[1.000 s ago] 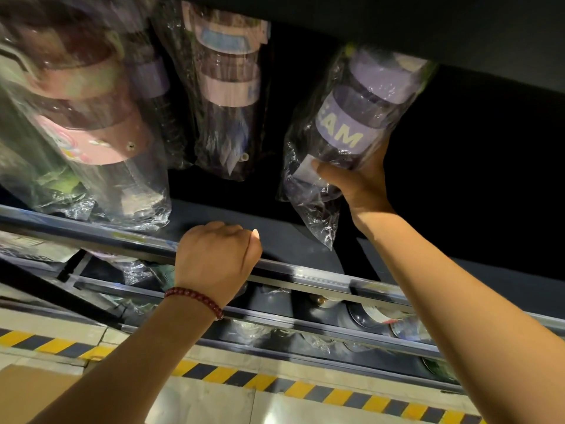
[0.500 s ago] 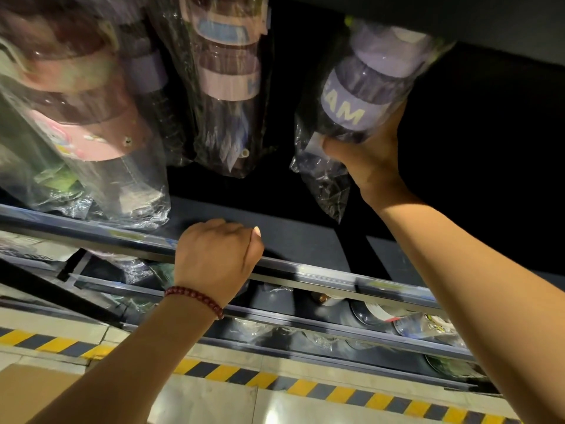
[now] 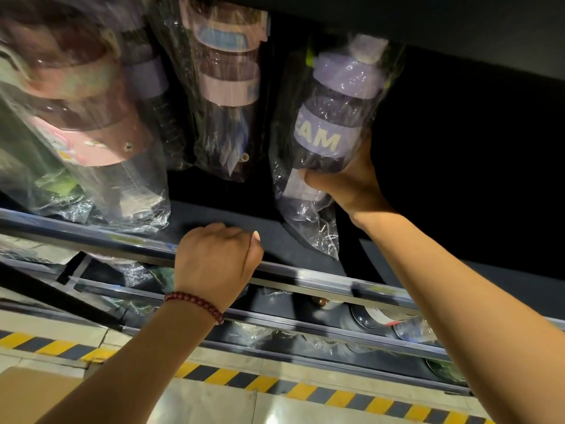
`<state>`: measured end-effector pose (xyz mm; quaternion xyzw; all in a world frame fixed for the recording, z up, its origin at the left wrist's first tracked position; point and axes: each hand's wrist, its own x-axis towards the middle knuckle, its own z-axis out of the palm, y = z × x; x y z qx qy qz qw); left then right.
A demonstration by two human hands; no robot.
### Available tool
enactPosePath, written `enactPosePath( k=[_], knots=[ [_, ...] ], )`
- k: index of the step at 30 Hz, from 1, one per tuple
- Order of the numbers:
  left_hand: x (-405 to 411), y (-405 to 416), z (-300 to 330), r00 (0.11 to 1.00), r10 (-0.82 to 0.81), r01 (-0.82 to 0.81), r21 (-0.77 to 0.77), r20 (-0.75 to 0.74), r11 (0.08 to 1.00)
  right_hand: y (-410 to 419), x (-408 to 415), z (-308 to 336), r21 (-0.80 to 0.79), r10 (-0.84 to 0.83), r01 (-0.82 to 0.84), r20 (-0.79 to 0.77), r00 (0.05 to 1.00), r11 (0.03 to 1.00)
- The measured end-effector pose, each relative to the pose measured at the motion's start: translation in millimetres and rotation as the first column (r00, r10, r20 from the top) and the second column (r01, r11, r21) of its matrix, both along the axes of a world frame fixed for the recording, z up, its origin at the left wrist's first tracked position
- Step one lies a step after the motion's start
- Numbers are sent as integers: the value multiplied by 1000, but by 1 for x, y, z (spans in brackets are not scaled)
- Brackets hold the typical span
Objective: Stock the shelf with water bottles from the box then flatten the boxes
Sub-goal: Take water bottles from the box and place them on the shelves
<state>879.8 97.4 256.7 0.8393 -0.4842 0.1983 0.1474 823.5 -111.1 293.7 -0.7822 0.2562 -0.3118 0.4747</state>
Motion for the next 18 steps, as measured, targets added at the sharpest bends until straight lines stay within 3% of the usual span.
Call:
enactPosePath(
  k=[14, 18],
  knots=[
    [-2, 0, 1, 1000, 18, -17, -15, 20, 1000, 3, 27, 3, -123, 13, 2, 115, 993, 992],
    [-1, 1, 0, 1000, 19, -19, -5, 12, 1000, 1, 29, 2, -63, 55, -46, 137, 989, 997]
  ],
)
